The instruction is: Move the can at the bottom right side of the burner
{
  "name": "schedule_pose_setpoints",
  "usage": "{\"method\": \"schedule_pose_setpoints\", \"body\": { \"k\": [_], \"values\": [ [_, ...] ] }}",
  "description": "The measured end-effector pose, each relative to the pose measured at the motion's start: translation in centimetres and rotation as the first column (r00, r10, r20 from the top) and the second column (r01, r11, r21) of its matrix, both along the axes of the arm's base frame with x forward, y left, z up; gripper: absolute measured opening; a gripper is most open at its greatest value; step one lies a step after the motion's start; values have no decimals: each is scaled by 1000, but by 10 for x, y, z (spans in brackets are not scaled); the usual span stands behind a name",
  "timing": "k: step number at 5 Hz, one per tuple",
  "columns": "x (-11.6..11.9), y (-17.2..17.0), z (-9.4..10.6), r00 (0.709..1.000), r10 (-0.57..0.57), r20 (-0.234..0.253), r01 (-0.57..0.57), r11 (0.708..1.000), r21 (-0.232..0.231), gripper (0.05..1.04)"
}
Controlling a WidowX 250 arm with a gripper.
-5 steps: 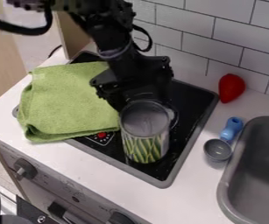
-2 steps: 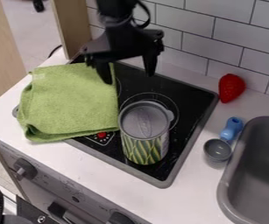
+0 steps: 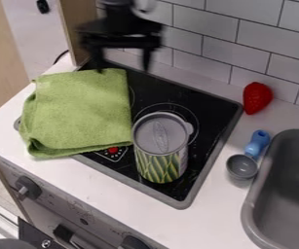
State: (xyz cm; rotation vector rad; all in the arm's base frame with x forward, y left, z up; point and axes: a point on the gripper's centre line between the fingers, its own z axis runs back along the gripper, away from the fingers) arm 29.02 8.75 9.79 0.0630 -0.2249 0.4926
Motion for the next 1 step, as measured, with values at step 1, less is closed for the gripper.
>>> {"method": "schedule_pose_setpoints", "body": {
  "k": [1],
  "values": [
    [-7,37,1,981,-195,15,194,980,46,1000]
  ]
}}
